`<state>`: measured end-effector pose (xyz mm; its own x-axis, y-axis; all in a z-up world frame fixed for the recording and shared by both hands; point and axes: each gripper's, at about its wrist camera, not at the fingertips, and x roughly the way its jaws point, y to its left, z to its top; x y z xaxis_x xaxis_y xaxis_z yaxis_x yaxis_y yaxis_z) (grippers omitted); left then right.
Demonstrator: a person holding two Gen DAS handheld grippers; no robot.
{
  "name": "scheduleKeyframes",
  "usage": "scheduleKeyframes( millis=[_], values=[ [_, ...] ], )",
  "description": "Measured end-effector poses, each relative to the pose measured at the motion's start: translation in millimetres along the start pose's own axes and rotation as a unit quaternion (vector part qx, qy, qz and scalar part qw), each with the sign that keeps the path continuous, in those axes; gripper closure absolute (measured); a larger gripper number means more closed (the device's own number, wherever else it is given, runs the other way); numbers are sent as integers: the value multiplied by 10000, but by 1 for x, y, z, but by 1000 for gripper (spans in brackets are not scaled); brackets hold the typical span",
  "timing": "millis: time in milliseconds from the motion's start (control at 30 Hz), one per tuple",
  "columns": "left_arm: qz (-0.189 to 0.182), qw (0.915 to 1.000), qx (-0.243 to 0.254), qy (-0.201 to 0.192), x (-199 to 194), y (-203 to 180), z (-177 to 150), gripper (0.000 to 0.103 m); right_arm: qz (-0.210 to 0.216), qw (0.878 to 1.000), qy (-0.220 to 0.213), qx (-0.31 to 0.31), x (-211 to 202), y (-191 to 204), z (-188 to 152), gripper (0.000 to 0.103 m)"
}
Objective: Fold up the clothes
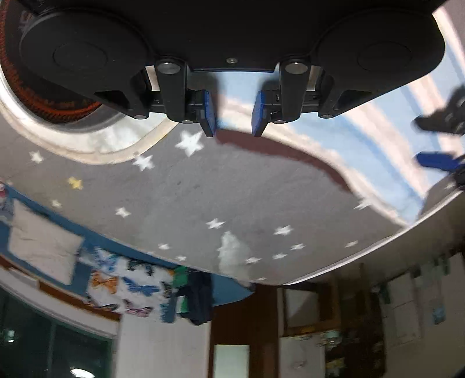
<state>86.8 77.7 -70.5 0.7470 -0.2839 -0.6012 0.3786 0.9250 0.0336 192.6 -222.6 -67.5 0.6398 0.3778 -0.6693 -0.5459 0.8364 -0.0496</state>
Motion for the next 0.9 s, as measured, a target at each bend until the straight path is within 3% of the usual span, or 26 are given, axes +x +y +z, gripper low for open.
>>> scheduleKeyframes(
  millis=[100,200,400,600,700,900],
  values=[
    [-6,10000,-33,3,2,2,-2,53,215,9995,-144,-199,-8,14,3,74],
    [69,10000,26,-34,4,-2,-4,50,721,9959,-47,-541,-9,44,1,74],
    [67,10000,-28,9,2,0,1,49,614,9954,-103,-728,10,67,10,74],
    [-13,9994,-330,-77,9,15,20,49,886,9935,-153,-696,21,83,20,74],
    [-64,9985,-530,-103,17,24,28,49,875,9951,-206,-403,7,69,17,74],
    [-136,9935,-1127,67,37,51,30,49,394,9990,-204,-15,-30,20,-20,74]
  ],
)
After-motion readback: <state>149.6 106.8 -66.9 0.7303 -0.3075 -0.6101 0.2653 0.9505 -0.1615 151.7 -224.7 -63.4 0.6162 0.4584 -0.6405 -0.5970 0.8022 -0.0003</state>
